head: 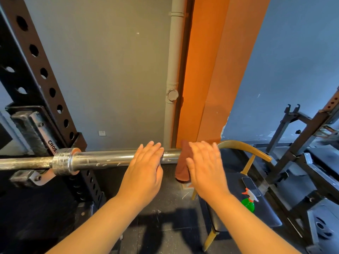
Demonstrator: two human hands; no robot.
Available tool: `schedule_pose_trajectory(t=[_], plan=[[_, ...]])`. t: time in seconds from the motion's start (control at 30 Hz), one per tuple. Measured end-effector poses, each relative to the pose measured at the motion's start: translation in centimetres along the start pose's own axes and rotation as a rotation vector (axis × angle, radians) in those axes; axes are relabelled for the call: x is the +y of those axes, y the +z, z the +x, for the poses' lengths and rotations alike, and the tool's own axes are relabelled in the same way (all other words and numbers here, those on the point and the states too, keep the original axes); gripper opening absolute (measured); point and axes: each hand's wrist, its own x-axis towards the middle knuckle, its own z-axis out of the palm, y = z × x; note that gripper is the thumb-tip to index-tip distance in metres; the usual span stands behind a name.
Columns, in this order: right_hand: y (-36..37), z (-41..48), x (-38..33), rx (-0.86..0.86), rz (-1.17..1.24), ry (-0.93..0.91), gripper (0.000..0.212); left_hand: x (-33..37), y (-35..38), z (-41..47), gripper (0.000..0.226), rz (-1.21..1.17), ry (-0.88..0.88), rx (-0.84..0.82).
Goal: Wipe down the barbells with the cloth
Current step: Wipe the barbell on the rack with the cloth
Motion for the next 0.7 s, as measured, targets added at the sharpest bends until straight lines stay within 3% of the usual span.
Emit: schedule_pose_trajectory(t=[0.13, 0.27, 0.37, 0.5, 0.6, 0.7], plan=[[0.8, 0.2, -2.6, 0.086, 0.076, 0.251, 0.065, -0.2, -0.2, -0.2, 0.049, 0.008, -0.041, 0.0], [1.5, 0.3, -6.2, 0.028, 0.108, 0.049, 0.059, -0.4, 0.1, -0.3, 0.048, 0.021, -0.023, 0.011], [0.6, 0.7, -3.7, -0.025, 0.015, -0.12, 0.051, -1.1, 0.0, -0.3, 0.05, 0.048, 0.017, -0.005], [-0.3, 0.2, 0.6, -0.003, -0.043, 0.048, 0.054, -1.1, -0.4, -0.3, 0.053, 0.044, 0.021, -0.042], [0.4, 0.3, -1.3, 0.063, 0.011, 0.191, 0.051, -0.7, -0.6, -0.2, 0.053, 0.081, 0.019, -0.062], [1.1, 0.5, -4.8, 0.041, 0.06, 0.091, 0.056, -0.6, -0.8, -0.2, 0.055, 0.128, 0.022, -0.085]])
